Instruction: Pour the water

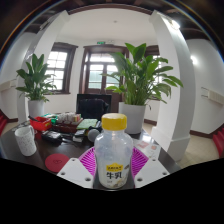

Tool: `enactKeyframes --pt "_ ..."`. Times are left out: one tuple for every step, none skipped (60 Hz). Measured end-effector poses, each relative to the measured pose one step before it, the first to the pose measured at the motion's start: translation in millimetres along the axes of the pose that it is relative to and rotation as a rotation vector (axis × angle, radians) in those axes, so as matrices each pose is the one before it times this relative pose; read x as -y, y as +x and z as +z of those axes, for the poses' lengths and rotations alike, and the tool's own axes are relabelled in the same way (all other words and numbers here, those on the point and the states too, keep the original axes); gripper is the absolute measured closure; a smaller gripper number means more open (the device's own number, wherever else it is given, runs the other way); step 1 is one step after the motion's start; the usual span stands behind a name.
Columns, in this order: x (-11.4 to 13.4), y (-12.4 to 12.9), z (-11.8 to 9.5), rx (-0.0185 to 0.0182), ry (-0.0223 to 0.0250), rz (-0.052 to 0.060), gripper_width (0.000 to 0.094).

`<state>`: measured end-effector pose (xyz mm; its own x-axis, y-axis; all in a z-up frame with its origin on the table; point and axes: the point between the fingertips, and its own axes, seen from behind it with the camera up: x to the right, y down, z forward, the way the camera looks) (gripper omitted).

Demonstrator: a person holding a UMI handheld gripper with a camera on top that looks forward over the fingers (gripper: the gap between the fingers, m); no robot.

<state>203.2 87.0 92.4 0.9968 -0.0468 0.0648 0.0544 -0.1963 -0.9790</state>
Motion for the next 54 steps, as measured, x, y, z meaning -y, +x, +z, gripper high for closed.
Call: enactKeyframes --pt "-0.61 0.81 1.00 0.00018 0.00215 -0.0061 0.0528" --pt "-0.95 0.47 0.67 -0.00040 0.00036 -0.0061 0.0529" --pt "-0.87 1.34 0.55 -0.00277 -0.00037 -0.0058 0.0529" --pt "4.59 -1.17 -1.80 -0.00565 -0.00413 -0.0043 0.0529" --pt "0.02 1.46 0.55 -0.00405 -0.00336 -0.0062 0.0528" --pt "-0.03 1.28 0.73 -0.00328 -0.00376 -0.0089 0.0528" --pt "-0.18 1.21 0.64 -0.00233 -0.00411 -0.0112 0.0529" --pt "0.42 1.68 0.01 -0.00397 -0.00172 -0.0114 0.0529" --pt "2.99 0.06 0.44 -0.00545 -0.00215 -0.0129 0.0529" --pt "-2.42 -0.42 -4.09 -0.00468 -0.00083 -0.0155 0.0528" --pt "0.06 -0.46 -1.35 -0.00227 -0.00350 -0.0187 0.0529" --pt "0.94 -0.26 -0.64 -0.00239 -0.00411 -0.0226 0.0528" --pt "1.35 -0.25 -0.07 -0.00280 -0.00214 -0.0264 0.0528" --pt "2.72 -0.33 -0.44 -0.00243 0.00232 -0.0290 0.0528" --pt "3.36 -0.93 -0.28 -0.00094 0.00514 -0.0318 0.0528" --pt "20.32 4.14 6.99 0.00875 -0.00333 -0.0319 0.0527" --pt "3.39 -2.26 0.32 0.00236 0.00490 -0.0370 0.0529" --pt "4.46 -3.59 -5.26 0.00093 0.00558 -0.0393 0.0528" --pt "-7.72 -11.20 -1.91 -0.01084 0.00843 -0.0459 0.0529" --pt "1.64 -2.80 0.61 -0.00060 -0.00067 -0.0451 0.0527" --pt "2.91 -3.23 0.80 0.00120 -0.00008 -0.0463 0.0528" --pt "3.28 -3.30 1.18 0.00265 0.00444 -0.0449 0.0526" --pt "4.21 -4.16 0.47 0.00311 0.00706 -0.0426 0.0527" --pt "4.05 -3.88 0.43 0.00358 0.00591 -0.0426 0.0526" --pt "11.01 7.79 -0.05 0.01255 0.00021 -0.0418 0.0528" --pt "7.46 -13.69 -4.60 -0.00872 0.00082 -0.0472 0.0528" --pt "3.73 -2.07 0.65 0.00090 0.00162 -0.0443 0.0528" --pt "4.07 -2.14 0.90 0.00122 0.00279 -0.0448 0.0527" --pt "4.24 -2.24 0.77 0.00105 0.00610 -0.0441 0.0527" --pt "4.98 -1.71 0.63 -0.00002 0.00918 -0.0425 0.0528" --pt "4.79 -1.24 0.90 -0.00108 0.00887 -0.0427 0.0528" --pt "1.98 -1.57 4.87 0.00919 0.00830 -0.0437 0.0529" --pt "3.38 -1.15 0.98 -0.00313 0.00237 -0.0454 0.0529" --pt "11.31 -7.06 -2.69 -0.00903 -0.00201 -0.0454 0.0529" --pt "3.89 -0.79 0.69 -0.00226 0.00418 -0.0436 0.0529" --pt "4.83 -0.34 0.01 -0.00102 0.00409 -0.0418 0.0529" --pt "3.88 -1.13 0.62 -0.00053 0.00576 -0.0408 0.0527" --pt "3.78 -1.11 0.50 -0.00095 0.00681 -0.0404 0.0529" --pt "-5.56 2.96 2.96 0.00359 0.01274 -0.0387 0.0531" --pt "12.22 -3.83 -2.46 -0.00625 -0.00235 -0.0415 0.0528" --pt "-7.10 3.04 2.85 0.00368 0.00847 -0.0416 0.0528" --pt "8.67 -9.20 6.96 -0.00176 0.00130 -0.0440 0.0529" --pt "-0.69 -0.72 1.90 -0.01119 0.01204 -0.0443 0.0530" --pt "2.55 0.23 1.72 -0.00600 0.00392 -0.0406 0.0530" --pt "2.33 0.02 0.59 -0.00638 0.00257 -0.0407 0.0529" --pt "1.65 -0.23 1.30 -0.00705 0.00228 -0.0422 0.0531" --pt "4.68 0.47 1.19 0.00098 -0.00548 -0.0381 0.0530" --pt "1.25 0.11 1.06 -0.00675 0.00177 -0.0408 0.0529" --pt "-1.39 -0.65 1.28 -0.01436 0.00966 -0.0422 0.0530" --pt "4.99 0.58 1.13 0.00228 -0.00158 -0.0329 0.0527" --pt "1.09 -1.14 -2.05 -0.00434 0.00980 -0.0331 0.0527" --pt "-0.99 -2.45 2.21 -0.01399 0.00971 -0.0396 0.0529" --pt "0.36 0.35 0.60 -0.00667 0.00268 -0.0402 0.0528" --pt "0.26 -0.10 0.86 -0.00765 0.00220 -0.0409 0.0526"
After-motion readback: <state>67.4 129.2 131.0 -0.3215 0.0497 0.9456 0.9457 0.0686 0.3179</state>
